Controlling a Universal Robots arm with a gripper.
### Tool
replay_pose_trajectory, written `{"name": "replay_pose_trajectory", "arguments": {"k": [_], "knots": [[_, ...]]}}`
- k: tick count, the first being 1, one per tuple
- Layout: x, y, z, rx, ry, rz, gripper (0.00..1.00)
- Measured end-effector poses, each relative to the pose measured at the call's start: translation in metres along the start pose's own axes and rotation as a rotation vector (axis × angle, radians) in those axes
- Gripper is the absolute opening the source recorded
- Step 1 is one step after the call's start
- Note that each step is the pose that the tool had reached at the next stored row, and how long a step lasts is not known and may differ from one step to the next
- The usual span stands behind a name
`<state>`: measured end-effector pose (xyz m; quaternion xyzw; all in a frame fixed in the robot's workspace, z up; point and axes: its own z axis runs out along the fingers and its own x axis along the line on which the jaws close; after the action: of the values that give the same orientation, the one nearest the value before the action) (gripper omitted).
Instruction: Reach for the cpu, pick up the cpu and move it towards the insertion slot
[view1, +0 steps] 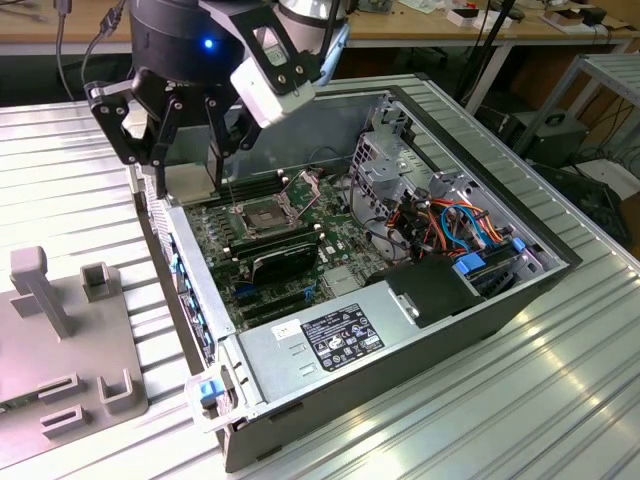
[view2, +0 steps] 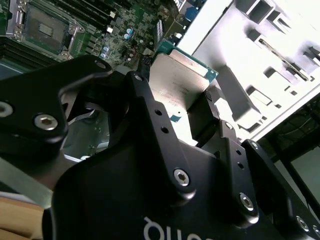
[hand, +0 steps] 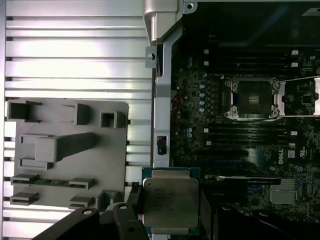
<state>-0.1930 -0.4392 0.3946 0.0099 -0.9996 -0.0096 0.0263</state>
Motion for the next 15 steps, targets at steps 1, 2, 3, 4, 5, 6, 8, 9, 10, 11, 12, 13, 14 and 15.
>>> {"name": "replay_pose_trajectory", "arguments": {"k": [1,2,3,4,5,6,8,9,10,11,12,13,14,15], "knots": [[-0.0017,0.0003,0.0,0.0,-0.0001,0.0,0.55],[-0.0031,0.0005,-0.0001,0.0,-0.0001,0.0,0.55],[-0.0047,0.0007,-0.0001,0.0,-0.0001,0.0,0.55],[-0.0075,0.001,-0.0002,0.0001,-0.0001,0.0,0.55],[-0.0107,0.0012,-0.0003,0.0,-0.0001,0.0,0.55],[-0.0125,0.0012,-0.0004,0.0,-0.0001,0.0,0.55],[-0.0172,0.0013,-0.0006,0.0001,-0.0001,0.0,0.55],[-0.0199,0.0013,-0.0007,0.0001,0.0,0.0,0.55],[-0.0231,0.0014,-0.0008,0.0001,0.0,0.0,0.55],[-0.0268,0.0016,-0.001,0.0001,0.0,0.0,0.55],[-0.029,0.0017,-0.0011,0.0002,0.0,0.0,0.55],[-0.0312,0.0019,-0.0012,0.0001,-0.0001,0.0,0.55],[-0.0335,0.002,-0.0013,0.0002,0.0,0.0,0.55],[-0.0356,0.0022,-0.0013,0.0,-0.0001,0.0,0.55]]}}
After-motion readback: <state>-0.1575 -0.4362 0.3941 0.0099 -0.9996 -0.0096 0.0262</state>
